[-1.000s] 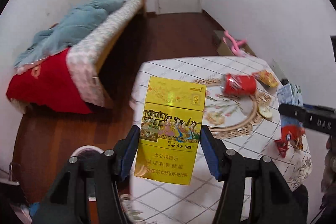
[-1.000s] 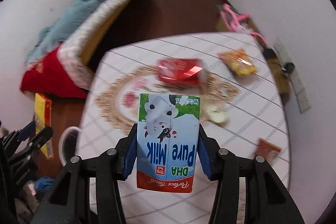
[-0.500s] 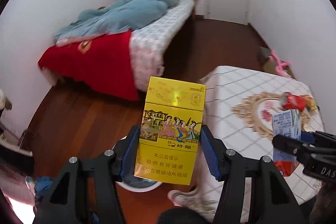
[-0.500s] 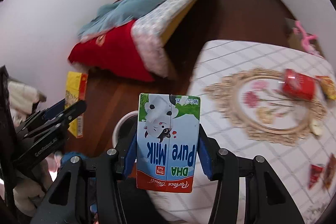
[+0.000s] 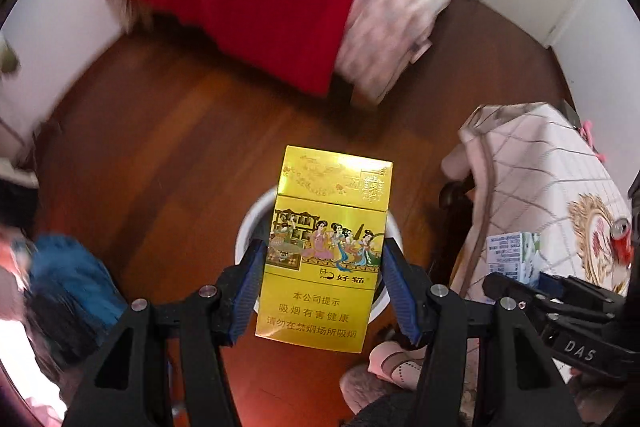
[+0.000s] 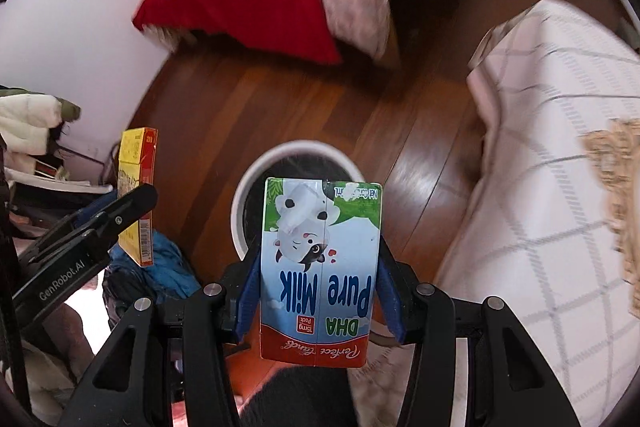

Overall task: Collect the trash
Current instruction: 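Carry the yellow pack and milk carton to the bin and release both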

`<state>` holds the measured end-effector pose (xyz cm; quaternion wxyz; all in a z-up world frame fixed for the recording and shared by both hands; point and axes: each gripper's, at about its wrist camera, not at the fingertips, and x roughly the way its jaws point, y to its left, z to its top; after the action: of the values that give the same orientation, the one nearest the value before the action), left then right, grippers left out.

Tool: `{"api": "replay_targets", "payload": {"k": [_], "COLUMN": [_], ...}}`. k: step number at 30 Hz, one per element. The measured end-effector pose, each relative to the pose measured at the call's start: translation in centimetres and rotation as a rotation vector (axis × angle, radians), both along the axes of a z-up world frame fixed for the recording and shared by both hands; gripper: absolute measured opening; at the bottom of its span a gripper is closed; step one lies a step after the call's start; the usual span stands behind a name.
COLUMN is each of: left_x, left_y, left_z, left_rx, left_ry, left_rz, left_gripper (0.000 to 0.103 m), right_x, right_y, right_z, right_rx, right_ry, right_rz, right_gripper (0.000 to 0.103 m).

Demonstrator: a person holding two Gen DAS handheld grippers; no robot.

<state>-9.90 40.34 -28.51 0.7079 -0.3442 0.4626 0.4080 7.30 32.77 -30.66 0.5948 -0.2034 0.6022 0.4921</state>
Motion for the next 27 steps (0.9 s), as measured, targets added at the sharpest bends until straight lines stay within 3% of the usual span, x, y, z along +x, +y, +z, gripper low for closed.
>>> {"api": "replay_targets", "payload": {"k": [7, 14, 16, 18, 20, 22, 27], "left_x": [-1.3, -2.7, -3.3, -3.6, -4.3, -5.0, -6.0], "left_y": [4.4, 5.5, 5.6, 5.7, 5.4, 4.9, 3.4], "left_z": [-7.4, -9.2, -9.5, -9.8, -9.9, -9.6, -8.1], "left_rx": [-0.195, -0.240, -0.242, -0.240, -0.236, -0.218, -0.136], "left_ry": [0.018, 0.026, 0.029, 0.037, 0.062, 0.073, 0.084], "left_rz": [0.040, 0.097, 0.124, 0.140, 0.157, 0.174, 0.199], "left_gripper": [0.055, 0.057, 0.066, 0.087, 0.098, 0.098, 0.098], "right_x": [-1.3, -0.7, -0.5, -0.4, -0.2, 0.0, -0.7], "right_y": [6.5, 10.6, 11.4, 11.8, 11.8, 11.4, 9.8], "right_z": [-8.3, -12.6, -13.3, -13.5, -13.6, -13.5, -11.8], "right_rx": [-0.155, -0.234, -0.244, -0.244, -0.234, -0.229, -0.233], "right_ry": [0.048, 0.043, 0.043, 0.031, 0.028, 0.034, -0.036], "right_rz": [0.054, 0.091, 0.095, 0.097, 0.099, 0.101, 0.133], "right_gripper": [0.053, 0.055, 0.068, 0.090, 0.092, 0.103, 0.103]}}
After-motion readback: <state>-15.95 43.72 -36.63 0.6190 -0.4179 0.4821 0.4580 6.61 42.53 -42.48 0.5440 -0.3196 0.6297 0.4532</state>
